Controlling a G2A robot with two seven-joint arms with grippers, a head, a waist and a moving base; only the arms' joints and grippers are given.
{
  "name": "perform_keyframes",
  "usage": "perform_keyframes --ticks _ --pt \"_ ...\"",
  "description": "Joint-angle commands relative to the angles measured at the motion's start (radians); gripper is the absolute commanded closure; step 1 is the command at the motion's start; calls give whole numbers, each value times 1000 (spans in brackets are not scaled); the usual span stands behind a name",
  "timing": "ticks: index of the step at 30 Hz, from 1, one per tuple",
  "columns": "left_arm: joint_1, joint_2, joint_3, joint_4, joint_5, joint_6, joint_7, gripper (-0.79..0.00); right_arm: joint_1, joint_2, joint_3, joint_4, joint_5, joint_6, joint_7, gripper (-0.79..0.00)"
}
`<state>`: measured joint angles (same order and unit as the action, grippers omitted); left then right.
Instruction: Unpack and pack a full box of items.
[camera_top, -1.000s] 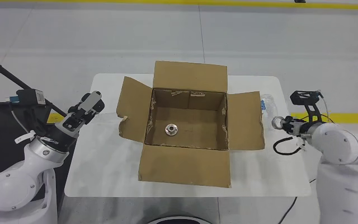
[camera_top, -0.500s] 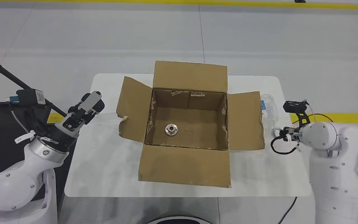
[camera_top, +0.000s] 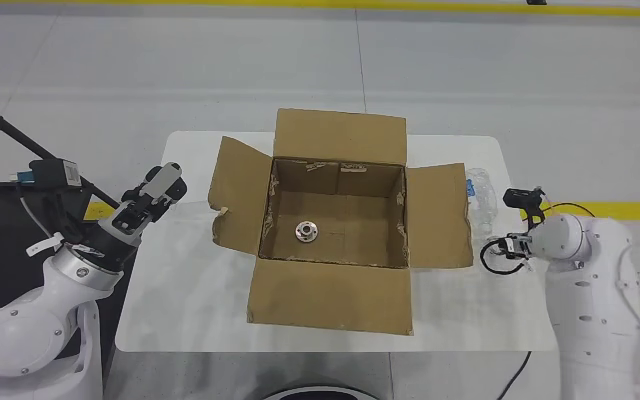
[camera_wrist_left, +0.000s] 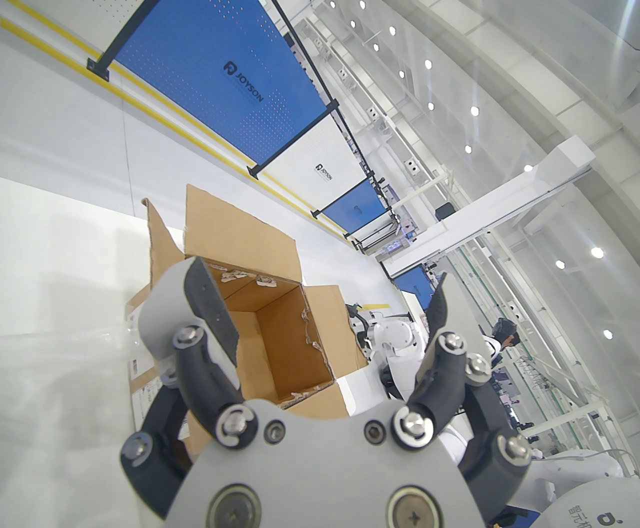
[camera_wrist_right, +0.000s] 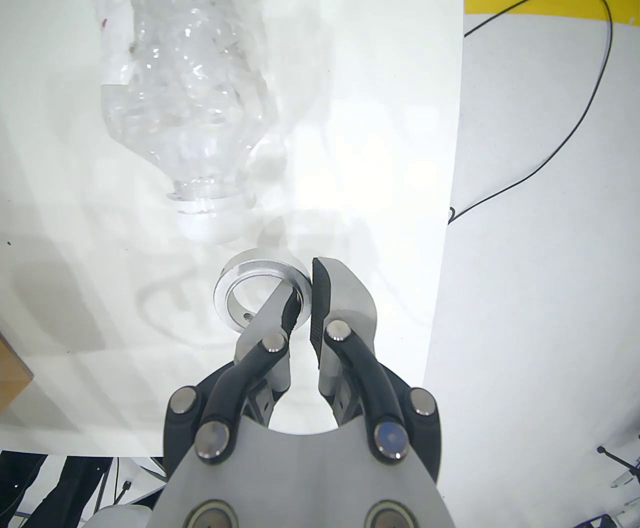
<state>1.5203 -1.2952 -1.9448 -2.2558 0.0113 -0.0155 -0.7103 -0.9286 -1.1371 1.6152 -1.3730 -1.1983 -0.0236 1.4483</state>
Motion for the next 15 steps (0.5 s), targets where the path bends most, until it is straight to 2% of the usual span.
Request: perform_keyframes --ticks 1,8,11,15 --pt "0 0 0 0 0 0 0 -785 8 1 -4 22 5 -2 -8 -34" --pt "0 0 0 0 0 0 0 -785 42 3 -31 95 12 -6 -25 -83" --pt "0 0 0 0 0 0 0 -785 52 4 -39 117 14 -8 -27 -139" --pt "0 0 0 0 0 0 0 -785 59 6 -47 133 18 -8 -34 -172"
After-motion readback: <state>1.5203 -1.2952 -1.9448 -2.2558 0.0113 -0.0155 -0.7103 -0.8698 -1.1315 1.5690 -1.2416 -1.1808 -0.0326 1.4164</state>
